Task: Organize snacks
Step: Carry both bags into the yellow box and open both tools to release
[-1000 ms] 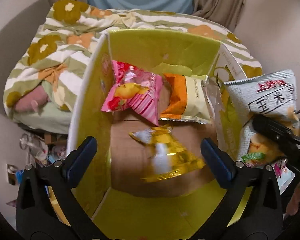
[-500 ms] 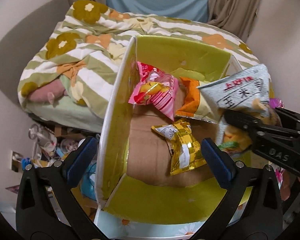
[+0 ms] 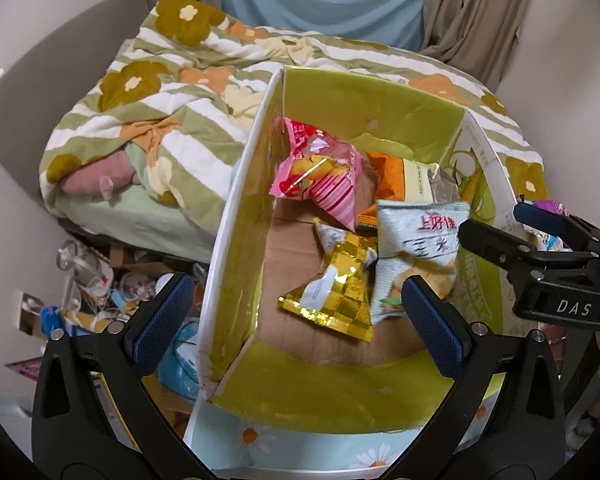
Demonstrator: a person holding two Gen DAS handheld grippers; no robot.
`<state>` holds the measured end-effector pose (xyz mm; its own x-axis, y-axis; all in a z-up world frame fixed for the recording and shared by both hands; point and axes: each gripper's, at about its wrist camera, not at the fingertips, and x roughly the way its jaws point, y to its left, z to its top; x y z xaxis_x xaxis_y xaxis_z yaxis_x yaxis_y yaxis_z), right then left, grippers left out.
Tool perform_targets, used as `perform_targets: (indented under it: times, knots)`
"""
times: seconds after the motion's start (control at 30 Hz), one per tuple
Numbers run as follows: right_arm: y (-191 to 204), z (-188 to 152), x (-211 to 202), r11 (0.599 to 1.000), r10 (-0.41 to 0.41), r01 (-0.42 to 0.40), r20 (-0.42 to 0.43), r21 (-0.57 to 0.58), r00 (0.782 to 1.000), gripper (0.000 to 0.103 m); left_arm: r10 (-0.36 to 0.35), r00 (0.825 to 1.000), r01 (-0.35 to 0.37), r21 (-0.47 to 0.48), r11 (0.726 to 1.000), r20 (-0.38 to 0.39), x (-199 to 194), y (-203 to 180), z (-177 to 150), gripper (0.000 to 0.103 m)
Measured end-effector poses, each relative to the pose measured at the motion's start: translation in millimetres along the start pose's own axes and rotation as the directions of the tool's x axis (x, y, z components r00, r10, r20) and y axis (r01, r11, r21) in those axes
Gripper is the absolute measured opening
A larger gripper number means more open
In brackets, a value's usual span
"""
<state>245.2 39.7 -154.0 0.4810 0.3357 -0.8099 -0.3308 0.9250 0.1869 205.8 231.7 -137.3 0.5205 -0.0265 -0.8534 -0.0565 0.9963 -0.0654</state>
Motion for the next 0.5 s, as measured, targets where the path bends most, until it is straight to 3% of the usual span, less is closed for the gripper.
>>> perform_targets:
  times: [0.3,0.5]
  knots:
    - [-4,-2,-25,0.999,0.007,-0.009,0.048,0.037,0.999,0.103,-0.018,0.999,0.016,0.035,0.999,0.048,-21,-5,1,0.103]
    - [-4,-7,-64,0.997,0.013,-0.021,0.108,0.071,0.994,0.103,-0.074,0.993,0.068,0.066,0.995,0.091,-45,-13,3,0.103]
